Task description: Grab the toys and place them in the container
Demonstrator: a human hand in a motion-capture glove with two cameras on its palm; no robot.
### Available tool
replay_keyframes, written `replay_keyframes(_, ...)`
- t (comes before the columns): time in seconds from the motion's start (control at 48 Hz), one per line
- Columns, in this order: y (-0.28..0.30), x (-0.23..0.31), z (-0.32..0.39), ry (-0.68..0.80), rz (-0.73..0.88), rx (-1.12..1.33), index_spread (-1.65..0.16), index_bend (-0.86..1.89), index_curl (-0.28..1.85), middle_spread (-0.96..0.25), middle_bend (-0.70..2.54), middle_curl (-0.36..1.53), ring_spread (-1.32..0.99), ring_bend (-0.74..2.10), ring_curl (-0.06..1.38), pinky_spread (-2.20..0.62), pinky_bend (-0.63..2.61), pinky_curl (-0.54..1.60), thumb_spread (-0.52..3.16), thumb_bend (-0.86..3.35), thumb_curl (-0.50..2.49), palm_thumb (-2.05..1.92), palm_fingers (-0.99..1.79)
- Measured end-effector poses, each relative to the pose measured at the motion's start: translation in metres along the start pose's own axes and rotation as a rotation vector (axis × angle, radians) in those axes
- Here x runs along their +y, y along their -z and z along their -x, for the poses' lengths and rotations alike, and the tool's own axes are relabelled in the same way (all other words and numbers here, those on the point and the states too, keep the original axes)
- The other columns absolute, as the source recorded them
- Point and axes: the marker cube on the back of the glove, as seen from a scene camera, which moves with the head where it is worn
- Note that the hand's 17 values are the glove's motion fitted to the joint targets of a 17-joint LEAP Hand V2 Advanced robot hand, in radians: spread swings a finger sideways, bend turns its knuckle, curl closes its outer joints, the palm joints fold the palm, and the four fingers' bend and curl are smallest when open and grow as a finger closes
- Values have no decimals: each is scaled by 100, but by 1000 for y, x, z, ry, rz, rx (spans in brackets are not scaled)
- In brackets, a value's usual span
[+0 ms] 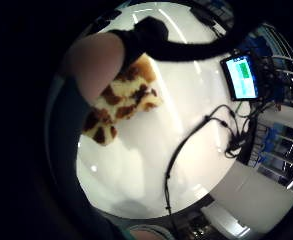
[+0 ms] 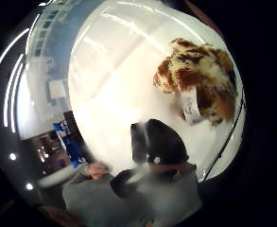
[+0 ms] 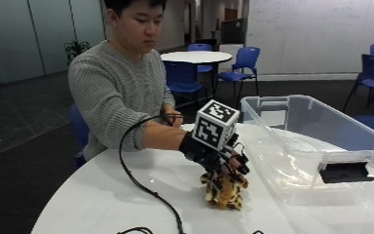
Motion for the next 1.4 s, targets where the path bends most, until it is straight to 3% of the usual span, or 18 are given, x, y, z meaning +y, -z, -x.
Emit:
replay_keyframes(0.104,-25,-11,2,-56,9,73,-36,17,24,-17,17,22,-11,28,22,5,91,35,137,2,20,10,6)
replay_keyframes(0.188,-38,-17,2,-100,-75,137,-38,20,26,-20,23,25,-14,27,21,4,92,35,138,5,24,17,21)
replay_keyframes(0.292,-44,-22,-3,-131,-164,136,-38,30,30,-24,44,32,-20,27,20,1,84,32,142,17,32,41,54)
replay_keyframes(0.646,-43,-24,-12,-96,-299,141,-38,57,51,-33,56,43,-49,42,30,-27,78,32,114,24,56,70,84)
replay_keyframes(0.771,-9,-10,-9,-68,-367,52,-36,61,58,-35,60,47,-55,47,33,-31,80,34,105,23,62,72,85)
replay_keyframes(1.084,164,22,25,28,-637,-16,-35,64,71,-38,63,57,-64,55,41,-32,87,37,94,22,76,74,77)
replay_keyframes(1.313,173,-5,72,86,-607,-8,-36,63,79,-39,66,63,-66,58,47,-32,92,38,90,21,84,72,72)
replay_keyframes(1.396,169,-20,105,219,-579,61,-36,63,82,-40,66,66,-66,59,48,-31,94,38,89,21,87,72,71)
